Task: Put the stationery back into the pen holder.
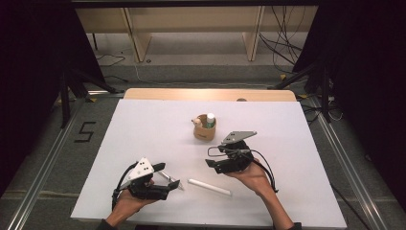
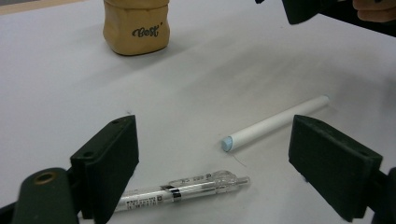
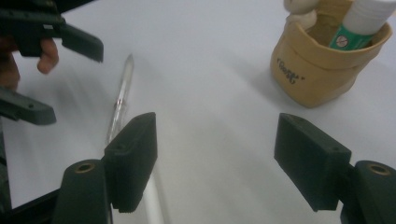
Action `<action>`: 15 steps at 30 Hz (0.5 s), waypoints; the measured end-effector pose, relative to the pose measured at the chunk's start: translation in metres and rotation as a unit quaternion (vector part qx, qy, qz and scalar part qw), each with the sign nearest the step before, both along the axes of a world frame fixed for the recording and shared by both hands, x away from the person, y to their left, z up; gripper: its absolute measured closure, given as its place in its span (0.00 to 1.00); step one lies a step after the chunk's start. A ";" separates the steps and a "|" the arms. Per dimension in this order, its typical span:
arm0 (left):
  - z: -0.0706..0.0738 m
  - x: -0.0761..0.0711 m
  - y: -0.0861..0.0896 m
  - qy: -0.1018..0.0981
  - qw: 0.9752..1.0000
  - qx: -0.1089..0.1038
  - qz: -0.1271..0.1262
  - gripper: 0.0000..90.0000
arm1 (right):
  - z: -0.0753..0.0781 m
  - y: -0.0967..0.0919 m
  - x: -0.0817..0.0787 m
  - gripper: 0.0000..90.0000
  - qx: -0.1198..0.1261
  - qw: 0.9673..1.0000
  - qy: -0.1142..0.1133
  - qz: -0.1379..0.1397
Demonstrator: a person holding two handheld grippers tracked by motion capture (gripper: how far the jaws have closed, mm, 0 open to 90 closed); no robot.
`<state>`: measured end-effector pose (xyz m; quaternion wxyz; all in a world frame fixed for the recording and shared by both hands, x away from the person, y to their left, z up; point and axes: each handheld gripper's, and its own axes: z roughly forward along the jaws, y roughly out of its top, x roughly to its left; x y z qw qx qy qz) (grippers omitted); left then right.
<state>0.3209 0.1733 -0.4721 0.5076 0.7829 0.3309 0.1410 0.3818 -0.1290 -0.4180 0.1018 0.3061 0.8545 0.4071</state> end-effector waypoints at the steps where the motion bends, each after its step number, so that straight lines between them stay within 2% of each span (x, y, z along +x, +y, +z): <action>1: 0.000 0.000 0.000 0.000 1.000 0.000 0.000 0.17 | -0.001 0.002 -0.001 0.34 -0.003 1.000 0.002 0.005; 9: 0.001 0.000 0.002 -0.004 1.000 -0.006 0.003 0.17 | -0.007 0.016 -0.006 0.34 -0.032 0.999 0.021 0.033; 15: 0.002 0.000 0.002 -0.005 1.000 -0.006 0.005 0.17 | -0.013 0.025 -0.009 0.34 -0.061 0.996 0.031 0.055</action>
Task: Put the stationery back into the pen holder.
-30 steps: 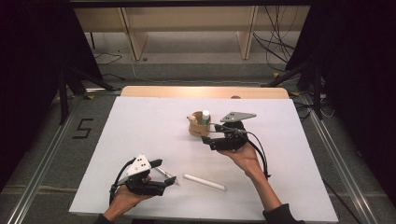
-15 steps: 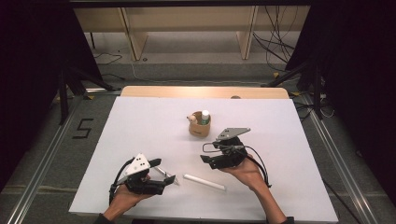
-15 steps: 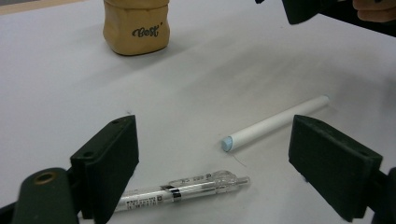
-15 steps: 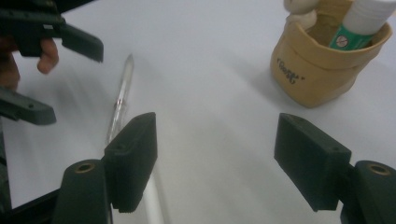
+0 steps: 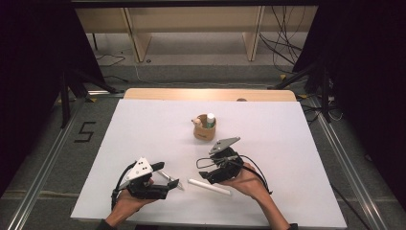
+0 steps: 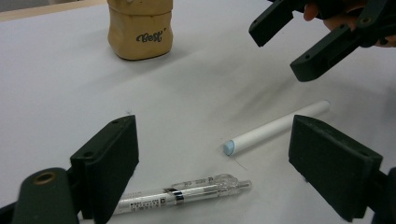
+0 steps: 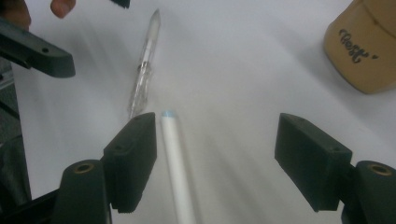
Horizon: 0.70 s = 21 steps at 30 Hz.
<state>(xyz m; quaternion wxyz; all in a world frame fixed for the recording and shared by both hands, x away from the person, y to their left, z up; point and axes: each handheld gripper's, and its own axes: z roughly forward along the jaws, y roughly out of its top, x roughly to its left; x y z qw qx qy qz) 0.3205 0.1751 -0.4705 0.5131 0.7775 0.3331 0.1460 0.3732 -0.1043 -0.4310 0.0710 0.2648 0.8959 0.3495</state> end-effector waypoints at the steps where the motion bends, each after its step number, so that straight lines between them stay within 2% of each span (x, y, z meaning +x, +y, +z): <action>1: 0.000 0.000 0.000 0.001 1.000 -0.001 0.001 0.17 | -0.001 0.001 0.000 0.34 -0.005 1.000 -0.003 0.007; 8: 0.000 0.000 0.000 0.001 1.000 0.000 0.002 0.17 | -0.008 0.011 -0.003 0.35 -0.032 0.999 0.010 0.028; 14: 0.000 0.001 0.001 0.000 1.000 -0.003 0.009 0.17 | -0.015 0.020 -0.004 0.37 -0.061 0.997 0.020 0.047; 21: 0.000 0.001 0.003 0.000 1.000 -0.005 0.017 0.17 | -0.019 0.028 -0.003 0.40 -0.078 0.995 0.030 0.061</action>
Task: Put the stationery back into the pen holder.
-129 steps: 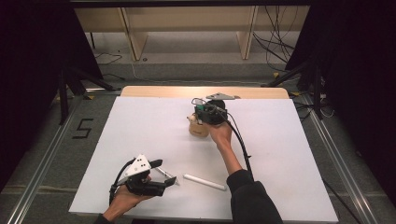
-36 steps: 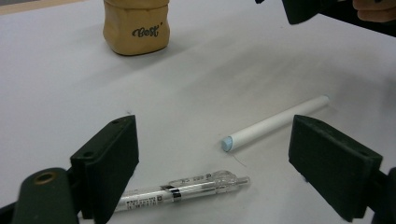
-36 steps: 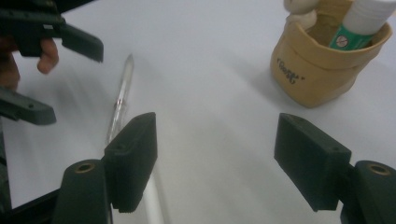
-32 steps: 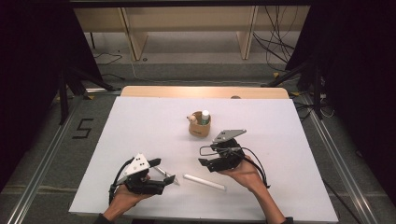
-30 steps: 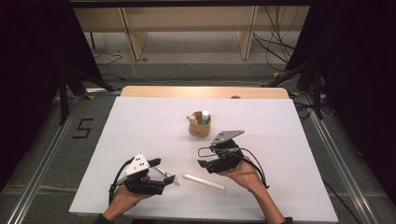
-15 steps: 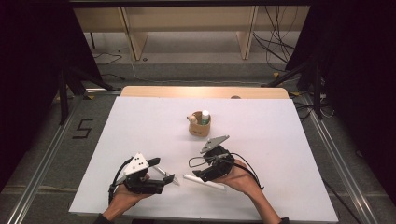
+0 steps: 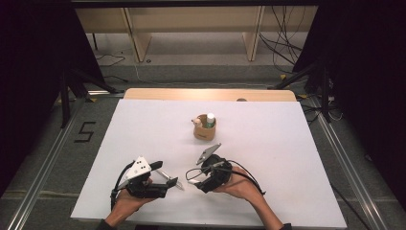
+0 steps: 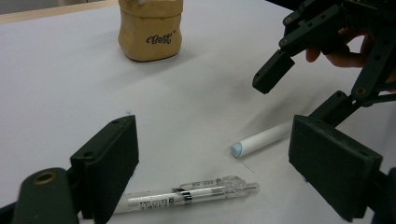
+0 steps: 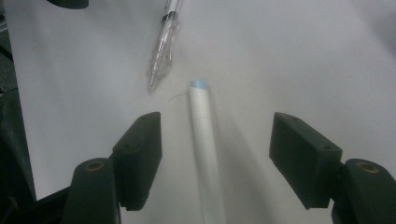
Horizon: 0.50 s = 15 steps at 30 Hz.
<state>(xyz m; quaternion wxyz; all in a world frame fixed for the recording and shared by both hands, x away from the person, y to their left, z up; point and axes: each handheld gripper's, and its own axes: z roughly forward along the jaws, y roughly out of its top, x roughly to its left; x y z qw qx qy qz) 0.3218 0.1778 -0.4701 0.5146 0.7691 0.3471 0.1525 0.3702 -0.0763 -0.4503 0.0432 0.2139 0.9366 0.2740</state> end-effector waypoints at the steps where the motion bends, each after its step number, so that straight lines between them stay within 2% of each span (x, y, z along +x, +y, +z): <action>1: 0.000 0.000 0.000 0.000 1.000 0.000 0.000 0.17 | -0.001 0.001 0.000 0.40 -0.002 1.000 0.002 0.001; 7: 0.000 0.000 0.001 -0.002 1.000 -0.002 0.004 0.17 | -0.005 0.005 0.001 0.44 -0.015 1.000 0.005 0.007; 15: 0.000 0.001 0.002 -0.002 1.000 -0.002 0.009 0.17 | -0.009 0.010 0.002 0.54 -0.036 0.999 0.009 0.014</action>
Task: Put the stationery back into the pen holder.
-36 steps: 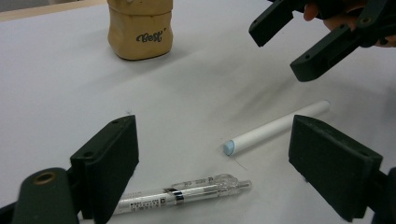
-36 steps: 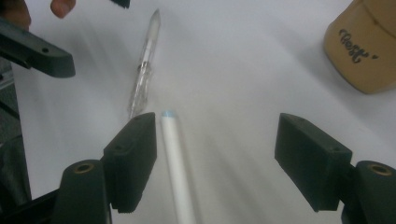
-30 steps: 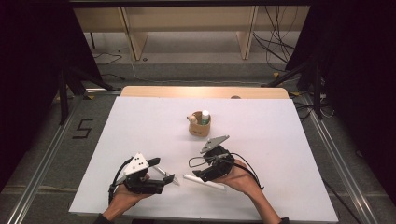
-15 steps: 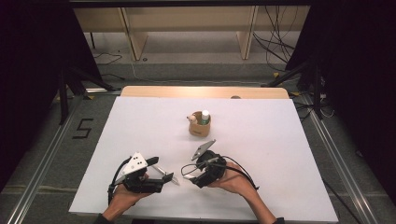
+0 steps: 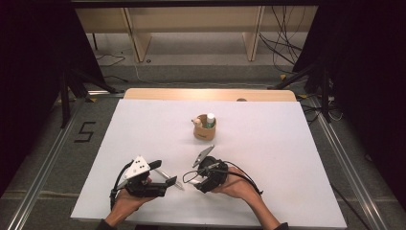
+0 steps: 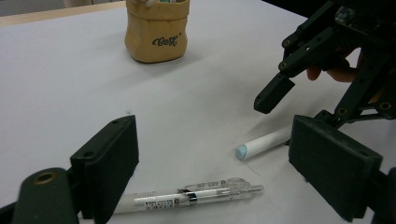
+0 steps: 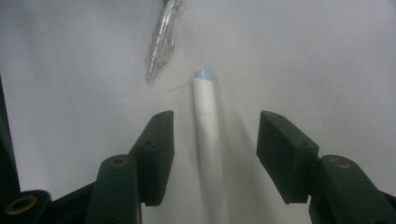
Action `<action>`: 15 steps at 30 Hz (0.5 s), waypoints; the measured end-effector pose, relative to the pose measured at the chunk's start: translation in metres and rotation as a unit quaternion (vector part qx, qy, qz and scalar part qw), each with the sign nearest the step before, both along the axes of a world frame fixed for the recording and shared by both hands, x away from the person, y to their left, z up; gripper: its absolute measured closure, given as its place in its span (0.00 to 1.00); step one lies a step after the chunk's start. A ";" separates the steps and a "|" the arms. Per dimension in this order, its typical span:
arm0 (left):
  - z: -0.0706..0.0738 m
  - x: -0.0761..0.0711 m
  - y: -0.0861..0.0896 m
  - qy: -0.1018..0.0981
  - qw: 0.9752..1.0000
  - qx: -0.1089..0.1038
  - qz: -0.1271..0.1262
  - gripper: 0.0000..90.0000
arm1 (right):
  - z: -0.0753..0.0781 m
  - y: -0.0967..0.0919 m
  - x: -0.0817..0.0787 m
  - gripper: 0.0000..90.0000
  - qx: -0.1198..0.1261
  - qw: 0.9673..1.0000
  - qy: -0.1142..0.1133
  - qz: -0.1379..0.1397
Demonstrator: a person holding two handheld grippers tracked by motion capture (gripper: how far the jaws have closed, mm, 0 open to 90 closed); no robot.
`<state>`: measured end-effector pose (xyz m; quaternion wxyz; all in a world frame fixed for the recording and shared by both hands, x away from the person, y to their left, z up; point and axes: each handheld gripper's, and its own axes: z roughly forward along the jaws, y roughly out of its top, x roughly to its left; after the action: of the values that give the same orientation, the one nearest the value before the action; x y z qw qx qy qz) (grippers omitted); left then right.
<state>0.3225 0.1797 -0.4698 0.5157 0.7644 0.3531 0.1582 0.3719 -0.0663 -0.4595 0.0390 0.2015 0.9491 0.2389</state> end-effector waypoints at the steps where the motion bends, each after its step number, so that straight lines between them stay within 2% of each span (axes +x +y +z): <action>1: 0.000 0.000 0.000 0.000 1.000 -0.001 0.001 0.17 | -0.001 0.001 0.000 0.55 -0.002 1.000 -0.001 0.002; 11: 0.000 0.001 0.001 0.003 1.000 0.002 0.005 0.17 | -0.007 0.007 0.001 0.66 -0.018 1.000 0.006 0.015; 15: 0.000 0.001 0.001 0.004 1.000 0.000 0.006 0.17 | -0.008 0.008 0.002 0.70 -0.021 1.000 0.001 0.020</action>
<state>0.3233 0.1805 -0.4700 0.5136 0.7628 0.3594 0.1584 0.3734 -0.0582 -0.4671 0.0372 0.1821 0.9579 0.2189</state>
